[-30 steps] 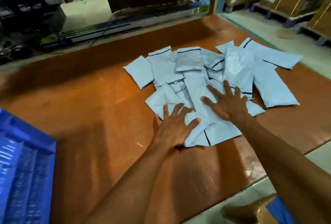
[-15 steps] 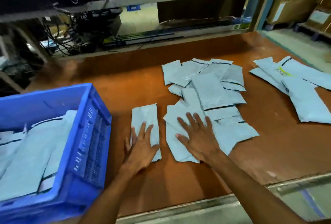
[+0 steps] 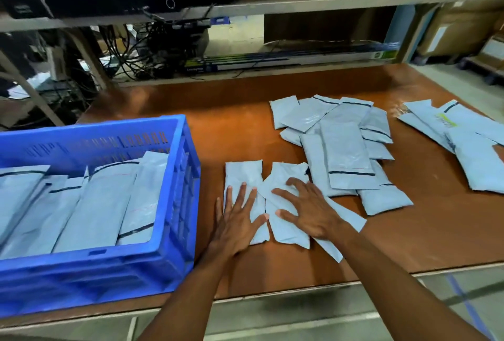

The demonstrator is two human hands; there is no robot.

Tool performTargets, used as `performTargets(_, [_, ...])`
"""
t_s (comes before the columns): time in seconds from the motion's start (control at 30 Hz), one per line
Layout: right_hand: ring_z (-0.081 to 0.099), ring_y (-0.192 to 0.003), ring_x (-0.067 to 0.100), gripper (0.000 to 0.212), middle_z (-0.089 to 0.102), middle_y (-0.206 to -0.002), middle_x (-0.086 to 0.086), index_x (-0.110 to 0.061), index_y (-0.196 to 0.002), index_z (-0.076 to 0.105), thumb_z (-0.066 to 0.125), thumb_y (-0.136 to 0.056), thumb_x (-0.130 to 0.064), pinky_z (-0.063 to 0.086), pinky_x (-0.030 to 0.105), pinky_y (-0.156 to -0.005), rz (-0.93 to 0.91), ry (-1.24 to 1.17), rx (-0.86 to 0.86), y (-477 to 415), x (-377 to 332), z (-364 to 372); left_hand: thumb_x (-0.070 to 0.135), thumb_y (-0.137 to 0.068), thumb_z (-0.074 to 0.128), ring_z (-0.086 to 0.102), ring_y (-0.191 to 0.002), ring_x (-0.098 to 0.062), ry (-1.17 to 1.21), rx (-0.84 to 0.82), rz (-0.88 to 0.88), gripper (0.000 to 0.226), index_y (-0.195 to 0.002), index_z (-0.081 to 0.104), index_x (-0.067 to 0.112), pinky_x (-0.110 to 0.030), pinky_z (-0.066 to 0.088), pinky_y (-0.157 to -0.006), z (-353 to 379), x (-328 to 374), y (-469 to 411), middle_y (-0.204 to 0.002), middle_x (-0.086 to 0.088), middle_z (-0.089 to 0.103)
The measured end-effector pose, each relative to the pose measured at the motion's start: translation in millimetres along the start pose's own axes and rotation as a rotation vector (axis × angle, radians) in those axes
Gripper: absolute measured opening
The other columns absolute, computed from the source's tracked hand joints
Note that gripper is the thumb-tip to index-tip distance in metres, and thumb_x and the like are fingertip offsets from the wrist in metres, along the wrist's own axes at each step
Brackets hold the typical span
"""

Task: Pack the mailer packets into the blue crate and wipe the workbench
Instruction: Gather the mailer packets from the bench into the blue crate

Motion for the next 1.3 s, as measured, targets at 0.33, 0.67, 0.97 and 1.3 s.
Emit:
performTargets(0.33, [0.006, -0.151, 0.020, 0.101, 0.022, -0.161, -0.008, -0.026, -0.153, 0.028, -0.030, -0.079, -0.064, -0.001, 0.037, -0.119, 0.147, -0.007, 0.123, -12, -12, 27, 0.026, -0.102, 0.034, -0.004, -0.151, -0.030, -0.054, 0.019, 0.089, 0.059, -0.157, 0.013, 0.017, -0.041, 0.004, -0.121, 2, 2, -4, -0.165, -0.003, 0.002])
performTargets(0.67, [0.038, -0.141, 0.025, 0.064, 0.050, -0.147, 0.005, -0.014, -0.141, 0.049, 0.006, -0.102, -0.040, 0.029, 0.043, -0.114, 0.185, 0.106, 0.446, -11, -50, -56, 0.018, -0.097, 0.043, -0.003, -0.151, -0.033, -0.106, 0.188, 0.136, 0.068, -0.156, 0.008, 0.009, -0.047, 0.005, -0.120, -99, 40, 23, -0.165, -0.010, -0.001])
performTargets(0.97, [0.038, -0.141, 0.023, 0.047, 0.047, -0.147, 0.014, -0.001, -0.141, 0.047, 0.032, -0.104, -0.026, 0.026, 0.039, -0.119, -0.142, -0.257, 0.841, -60, -275, -175, 0.017, -0.101, 0.038, -0.001, -0.151, -0.032, -0.325, 0.555, 0.129, 0.060, -0.156, 0.015, 0.011, -0.054, 0.008, -0.120, -310, -91, 97, -0.165, -0.006, 0.001])
performTargets(1.3, [0.057, -0.107, 0.036, 0.032, 0.063, -0.112, 0.018, -0.003, -0.106, 0.061, 0.035, -0.096, -0.018, 0.042, 0.044, -0.094, 0.067, 0.047, 0.393, -165, -372, -68, 0.027, -0.098, 0.031, 0.021, -0.144, -0.043, -0.239, 0.033, -0.103, 0.056, -0.149, 0.024, 0.004, -0.055, 0.028, -0.111, -240, -245, 87, -0.160, -0.016, 0.018])
Point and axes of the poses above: each hand's wrist, its own y-axis away from the middle knuckle, its own z-axis out of the palm, x = y × z, the point moved 4 cm from there along -y, towards the middle knuckle
